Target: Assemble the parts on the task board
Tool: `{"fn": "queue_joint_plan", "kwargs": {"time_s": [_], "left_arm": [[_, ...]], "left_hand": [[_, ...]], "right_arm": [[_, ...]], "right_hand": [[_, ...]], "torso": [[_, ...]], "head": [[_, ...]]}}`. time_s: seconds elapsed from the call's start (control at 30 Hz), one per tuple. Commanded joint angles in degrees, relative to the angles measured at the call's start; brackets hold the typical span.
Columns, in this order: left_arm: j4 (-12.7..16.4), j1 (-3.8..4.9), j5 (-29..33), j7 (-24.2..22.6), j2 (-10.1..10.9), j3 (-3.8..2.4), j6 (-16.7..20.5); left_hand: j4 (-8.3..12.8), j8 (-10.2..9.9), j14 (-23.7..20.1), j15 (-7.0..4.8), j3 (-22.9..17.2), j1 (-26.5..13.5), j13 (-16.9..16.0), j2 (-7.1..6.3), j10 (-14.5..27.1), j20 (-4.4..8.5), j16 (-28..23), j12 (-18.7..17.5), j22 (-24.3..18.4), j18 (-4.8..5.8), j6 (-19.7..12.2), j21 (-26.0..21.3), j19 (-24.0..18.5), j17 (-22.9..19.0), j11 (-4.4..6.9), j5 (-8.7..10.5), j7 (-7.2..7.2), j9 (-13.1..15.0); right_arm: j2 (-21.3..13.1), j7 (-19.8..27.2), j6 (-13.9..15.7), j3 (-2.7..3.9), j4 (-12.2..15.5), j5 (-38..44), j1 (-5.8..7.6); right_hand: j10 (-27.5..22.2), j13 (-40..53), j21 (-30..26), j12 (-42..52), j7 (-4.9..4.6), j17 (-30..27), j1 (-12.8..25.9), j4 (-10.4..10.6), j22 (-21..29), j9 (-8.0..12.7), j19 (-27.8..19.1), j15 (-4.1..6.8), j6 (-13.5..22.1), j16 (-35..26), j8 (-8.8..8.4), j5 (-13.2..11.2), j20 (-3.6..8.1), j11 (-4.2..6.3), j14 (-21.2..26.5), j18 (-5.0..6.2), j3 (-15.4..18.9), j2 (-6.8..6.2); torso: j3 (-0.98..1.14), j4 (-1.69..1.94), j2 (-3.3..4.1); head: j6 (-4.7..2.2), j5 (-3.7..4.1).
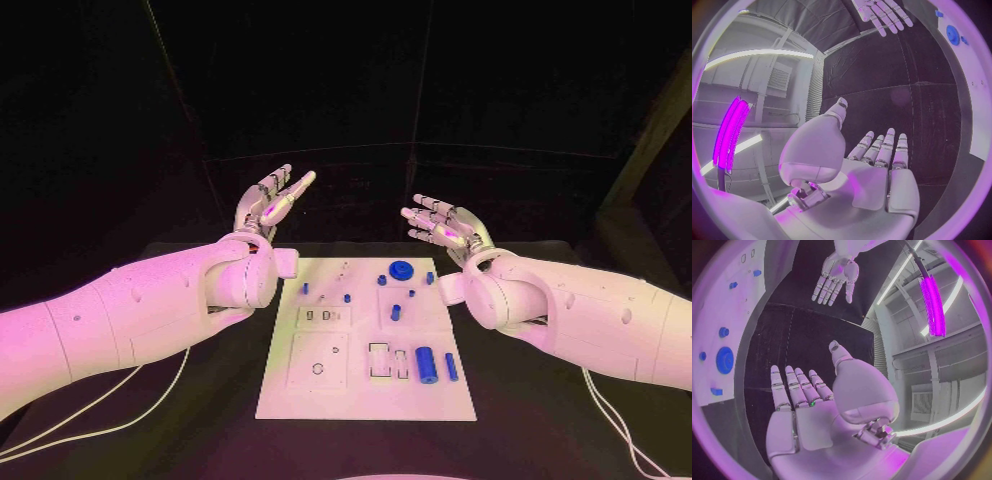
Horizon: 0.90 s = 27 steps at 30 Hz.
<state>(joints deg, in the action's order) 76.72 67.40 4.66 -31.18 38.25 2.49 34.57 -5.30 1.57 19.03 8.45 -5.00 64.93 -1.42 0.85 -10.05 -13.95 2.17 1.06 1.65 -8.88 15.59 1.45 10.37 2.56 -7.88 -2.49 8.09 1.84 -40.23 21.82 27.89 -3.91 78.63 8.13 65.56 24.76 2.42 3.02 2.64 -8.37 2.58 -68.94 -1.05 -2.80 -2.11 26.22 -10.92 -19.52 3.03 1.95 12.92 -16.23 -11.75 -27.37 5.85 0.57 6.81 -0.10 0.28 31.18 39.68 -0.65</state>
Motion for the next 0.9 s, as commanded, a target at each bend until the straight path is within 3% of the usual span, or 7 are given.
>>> {"fn": "queue_joint_plan", "kwargs": {"time_s": [0.03, 0.2, 0.23, 0.33, 0.5, 0.63, 0.9], "left_arm": [[-0.1, 0.11, 1.2, -2.2, -0.1, -0.02, -3.1], [-0.1, 0.11, 1.2, -2.2, -0.1, -0.02, -3.1], [0.0, 0.1, 1.1, -0.6, 1.5, -0.01, -5.9], [0.4, 0.1, 1.1, -0.7, 2.0, 0.0, -6.1], [1.7, 0.09, 1.1, -0.7, 2.9, 0.04, -6.7], [3.1, 0.08, 1.0, -0.4, 3.6, 0.09, -7.9], [7.3, 0.04, 0.7, 0.2, 5.5, 0.14, -9.6]], "left_hand": [[-0.4, 0.3, 0.8, 0.0, 0.1, 0.5, -0.1, 0.18, -0.7, -0.51, 0.3, 0.4, 0.1, -1.15, 0.4, 0.2, -0.1, 0.1, -0.16, -0.2, 1.84, 0.1], [-0.5, 0.8, 7.9, 1.24, 0.4, 1.2, -0.6, 1.0, -5.1, -1.48, 1.9, 1.1, 0.5, -1.03, 3.2, 0.8, 2.0, 1.2, -2.16, -0.22, 3.85, 0.4], [-0.4, 0.9, 9.8, 1.41, 0.5, 1.4, -0.7, 1.13, -6.5, -1.69, 2.4, 1.4, 0.6, -1.03, 3.9, 1.0, 2.8, 1.5, -2.46, -0.21, 4.05, 0.4], [-0.3, 1.3, 14.5, 1.83, 0.8, 1.8, -1.1, 1.46, -10.7, -2.22, 3.7, 2.2, 0.9, -1.13, 6.3, 1.6, 5.2, 2.2, -3.19, -0.18, 4.65, 0.7], [0.8, 4.9, 28.3, 2.66, 1.3, 3.6, -3.0, 2.3, -31.4, -2.88, 8.8, 7.8, 4.1, -0.84, 21.1, 7.9, 26.5, 4.1, -5.18, -0.28, 5.6, 2.2], [1.4, 7.4, 35.9, 0.83, 1.6, 4.7, -3.2, 2.71, -38.2, -2.14, 11.6, 10.2, 4.8, -1.82, 31.1, 10.3, 33.5, 5.4, -3.75, -0.28, 5.22, 3.1], [2.1, 7.5, 40.6, -0.59, 2.3, 5.7, -2.4, 3.17, -42.4, -0.68, 11.5, 9.8, 4.3, -1.76, 34.8, 10.5, 39.0, 6.7, -2.37, -0.27, 4.29, 2.6]], "right_arm": [[0.5, -4.0, -9.4, -0.31, -1.2, 5.6, 0.65], [0.8, -4.7, -10.9, -0.55, -1.9, 6.4, 1.01], [-0.5, -4.1, -5.1, -0.47, -4.1, 24.5, 1.12], [-0.6, -4.9, -4.7, -0.46, -4.8, 29.9, 1.56], [-0.6, -7.6, -4.6, -0.44, -6.0, 41.2, 2.91], [-0.5, -10.5, -5.1, -0.42, -6.4, 49.1, 3.99], [-0.2, -17.2, -7.6, -0.37, -6.4, 63.5, 5.77]], "right_hand": [[21.4, 1.3, 4.1, 3.1, -5.88, 1.2, -8.3, -5.3, -1.8, -1.1, 17.8, -0.49, -13.2, 3.4, 1.9, 0.0, -0.35, -1.35, -21.0, 3.7, -0.8, 0.04], [27.2, 1.2, 5.7, 4.0, -4.89, 1.1, -10.5, -7.5, -1.9, -1.6, 22.3, 1.24, -23.6, 4.3, 2.98, -0.5, 0.21, 0.3, -26.8, 4.75, -1.2, -0.23], [28.2, 1.2, 6.0, 4.0, -4.68, 1.1, -10.8, -7.9, -1.9, -1.6, 23.2, 1.56, -25.6, 4.4, 3.16, -0.7, 0.47, 0.62, -27.9, 4.82, -1.4, -0.31], [30.6, 1.1, 6.7, 4.0, -4.28, 1.2, -11.1, -8.7, -1.9, -1.8, 25.2, 2.38, -30.4, 4.5, 3.4, -0.8, 1.25, 1.36, -30.5, 4.84, -1.8, -0.46], [35.1, 1.2, 10.6, 3.8, -3.47, 1.9, -11.1, -9.8, -3.2, -1.8, 32.3, 4.76, -33.8, 5.6, 3.37, -1.1, 4.14, 2.77, -36.8, 4.66, -2.5, -1.08], [37.9, 1.2, 13.7, 3.1, -3.09, 3.1, -11.0, -10.6, -4.5, -1.7, 36.3, 6.46, -35.7, 6.9, 3.14, -0.6, 6.16, 3.64, -42.1, 4.58, -3.2, -1.59], [41.8, 1.3, 21.9, 1.8, -2.35, 7.1, -10.4, -11.5, -9.0, -1.7, 41.6, 9.15, -38.3, 11.2, 2.64, -0.5, 9.27, 5.18, -50.9, 4.46, -3.9, -2.98]], "torso": [[0.0, 0.03, -0.01], [0.0, 0.03, -0.01], [-0.11, -0.07, 0.27], [-0.09, 0.01, 0.57], [0.04, 0.26, 1.24], [0.04, 0.63, 1.75], [-0.18, 1.38, 3.16]], "head": [[0.01, -0.01], [0.01, -0.01], [0.16, 0.79], [-0.09, 1.02], [-1.04, 1.32], [-2.76, 1.76], [-5.18, 2.48]]}}
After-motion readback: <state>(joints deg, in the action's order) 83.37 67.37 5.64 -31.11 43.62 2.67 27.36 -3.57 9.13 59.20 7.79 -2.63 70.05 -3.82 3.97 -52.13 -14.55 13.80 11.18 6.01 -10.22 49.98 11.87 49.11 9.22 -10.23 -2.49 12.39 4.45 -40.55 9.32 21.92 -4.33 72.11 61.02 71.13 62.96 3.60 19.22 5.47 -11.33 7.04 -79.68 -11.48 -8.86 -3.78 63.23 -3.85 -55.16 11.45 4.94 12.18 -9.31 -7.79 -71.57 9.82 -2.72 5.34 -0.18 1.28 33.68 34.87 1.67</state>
